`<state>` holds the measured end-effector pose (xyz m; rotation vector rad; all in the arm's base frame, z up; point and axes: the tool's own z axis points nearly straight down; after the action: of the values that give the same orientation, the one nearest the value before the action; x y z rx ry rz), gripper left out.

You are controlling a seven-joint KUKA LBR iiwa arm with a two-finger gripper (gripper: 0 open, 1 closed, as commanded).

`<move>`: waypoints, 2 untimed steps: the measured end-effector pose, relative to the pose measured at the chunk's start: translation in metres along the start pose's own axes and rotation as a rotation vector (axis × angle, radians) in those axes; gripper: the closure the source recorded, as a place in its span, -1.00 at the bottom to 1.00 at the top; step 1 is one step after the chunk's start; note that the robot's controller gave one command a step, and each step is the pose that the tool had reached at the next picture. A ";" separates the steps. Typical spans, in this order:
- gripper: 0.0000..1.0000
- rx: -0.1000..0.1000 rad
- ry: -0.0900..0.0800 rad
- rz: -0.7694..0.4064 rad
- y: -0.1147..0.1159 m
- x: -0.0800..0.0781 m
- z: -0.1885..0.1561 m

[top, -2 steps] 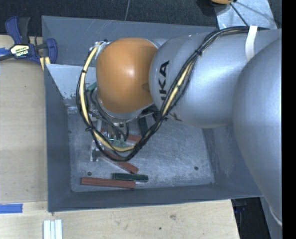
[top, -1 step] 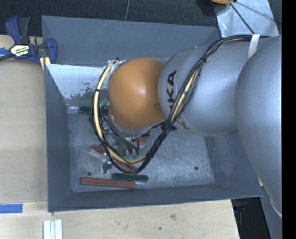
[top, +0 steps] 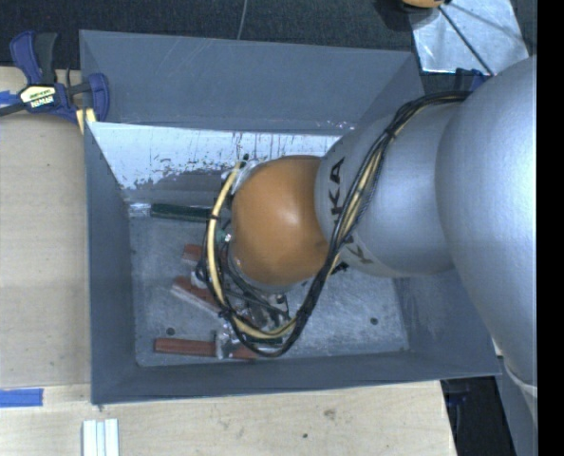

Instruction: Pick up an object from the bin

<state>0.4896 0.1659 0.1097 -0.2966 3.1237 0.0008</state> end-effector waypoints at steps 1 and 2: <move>1.00 -0.004 -0.006 -0.075 -0.010 -0.052 0.025; 1.00 -0.004 -0.006 -0.075 -0.010 -0.052 0.025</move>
Offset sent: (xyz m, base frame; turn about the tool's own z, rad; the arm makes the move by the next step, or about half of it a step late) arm 0.0000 0.0000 0.0000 0.0000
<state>0.5422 0.1660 0.0850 -0.4128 3.1045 0.0075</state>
